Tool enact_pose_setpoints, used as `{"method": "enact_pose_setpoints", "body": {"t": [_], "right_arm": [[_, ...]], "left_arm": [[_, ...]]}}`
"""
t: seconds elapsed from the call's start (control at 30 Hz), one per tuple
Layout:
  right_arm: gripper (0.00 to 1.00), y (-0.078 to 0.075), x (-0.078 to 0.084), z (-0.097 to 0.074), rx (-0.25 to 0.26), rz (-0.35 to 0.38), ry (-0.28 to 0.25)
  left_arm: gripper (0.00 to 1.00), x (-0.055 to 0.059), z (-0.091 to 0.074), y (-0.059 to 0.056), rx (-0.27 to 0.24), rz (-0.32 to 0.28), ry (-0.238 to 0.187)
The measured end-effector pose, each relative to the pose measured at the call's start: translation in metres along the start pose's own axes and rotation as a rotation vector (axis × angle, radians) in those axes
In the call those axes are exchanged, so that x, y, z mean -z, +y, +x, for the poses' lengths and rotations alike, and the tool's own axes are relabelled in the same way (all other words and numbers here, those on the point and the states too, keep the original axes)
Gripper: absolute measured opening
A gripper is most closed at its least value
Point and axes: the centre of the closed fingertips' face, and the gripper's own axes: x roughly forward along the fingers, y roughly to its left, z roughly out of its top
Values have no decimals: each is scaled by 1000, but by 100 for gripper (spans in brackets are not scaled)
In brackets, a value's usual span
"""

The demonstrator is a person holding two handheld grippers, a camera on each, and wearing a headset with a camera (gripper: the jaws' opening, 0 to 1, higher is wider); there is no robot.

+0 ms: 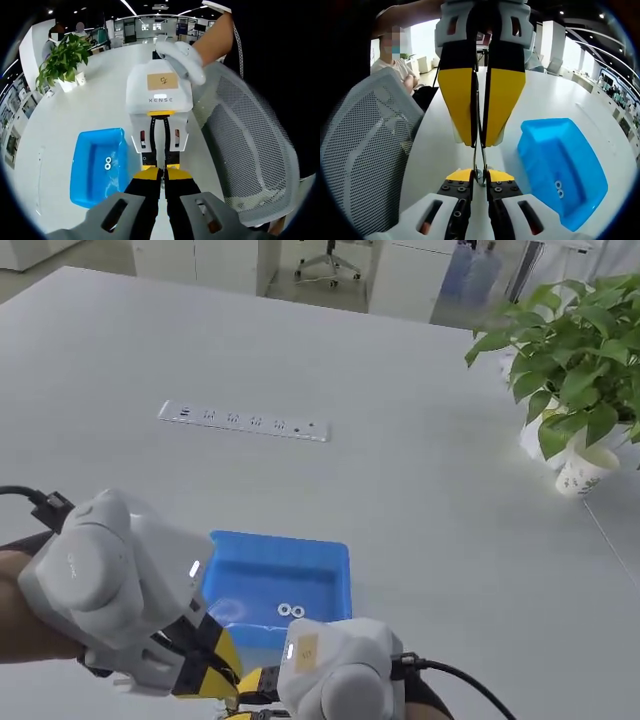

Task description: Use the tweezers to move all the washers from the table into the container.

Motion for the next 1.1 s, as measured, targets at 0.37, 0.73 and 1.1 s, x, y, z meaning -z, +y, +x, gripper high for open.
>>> {"method": "enact_pose_setpoints", "body": {"t": [0.37, 0.73, 1.1], "right_arm": [[12, 1, 1, 2, -11, -7, 3], [12, -2, 0, 1, -9, -1, -1], [11, -3, -3, -1, -8, 6, -19]], "left_arm": [[6, 0, 1, -1, -8, -8, -2], [6, 1, 0, 4, -22, -28, 3], [6, 1, 0, 6, -23, -37, 1]]}}
